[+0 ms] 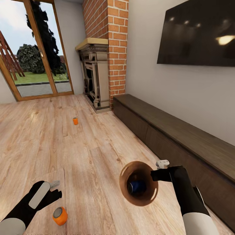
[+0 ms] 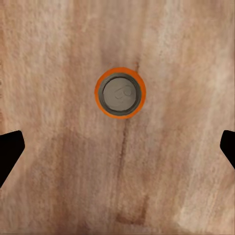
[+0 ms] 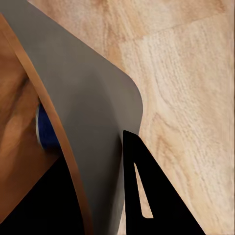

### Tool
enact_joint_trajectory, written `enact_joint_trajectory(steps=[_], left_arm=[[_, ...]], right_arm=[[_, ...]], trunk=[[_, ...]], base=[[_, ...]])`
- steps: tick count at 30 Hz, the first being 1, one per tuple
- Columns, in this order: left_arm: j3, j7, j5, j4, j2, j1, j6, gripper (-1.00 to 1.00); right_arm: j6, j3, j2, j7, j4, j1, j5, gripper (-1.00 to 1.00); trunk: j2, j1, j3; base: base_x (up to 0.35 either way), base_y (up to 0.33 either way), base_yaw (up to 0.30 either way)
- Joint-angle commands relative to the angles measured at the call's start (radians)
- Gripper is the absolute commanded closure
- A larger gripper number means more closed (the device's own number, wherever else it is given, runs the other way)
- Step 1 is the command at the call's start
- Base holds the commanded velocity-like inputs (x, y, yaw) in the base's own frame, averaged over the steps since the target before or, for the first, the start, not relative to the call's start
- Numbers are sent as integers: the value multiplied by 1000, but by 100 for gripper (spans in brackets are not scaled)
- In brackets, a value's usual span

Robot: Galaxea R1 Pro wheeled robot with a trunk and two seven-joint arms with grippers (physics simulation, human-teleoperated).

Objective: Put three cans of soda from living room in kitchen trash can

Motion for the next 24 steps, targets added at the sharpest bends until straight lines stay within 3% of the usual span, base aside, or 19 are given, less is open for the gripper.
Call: enact_joint_trajectory(steps=[1,4,5,7,14,24], left_arm=[[-2,-3,0,25,0,-17,4,-100],[-4,-15,0,47,-2,-31,6,-100],[-6,-19,-1,52,-3,-34,7,-100],[-6,-21,-1,56,-4,-36,7,-100],[-9,-22,-2,58,-8,-38,6,-100],[-13,-25,-2,58,-11,-38,-1,-100]], right_arm=[[12,0,-1,5,-61,21,-19,100],[48,-1,-2,7,-213,78,-20,100],[104,0,-7,8,-290,107,-21,100],[151,3,-26,14,-341,125,-20,100],[151,64,-62,41,-372,137,-17,100],[151,72,-71,44,-375,138,-17,100]], trunk=[[0,0,-4],[-1,2,-16],[-1,2,-19],[-2,3,-27],[-3,6,-54],[-6,11,-93]], base=[[0,0,0],[0,0,0],[0,0,0],[0,0,0],[0,0,0],[0,0,0]])
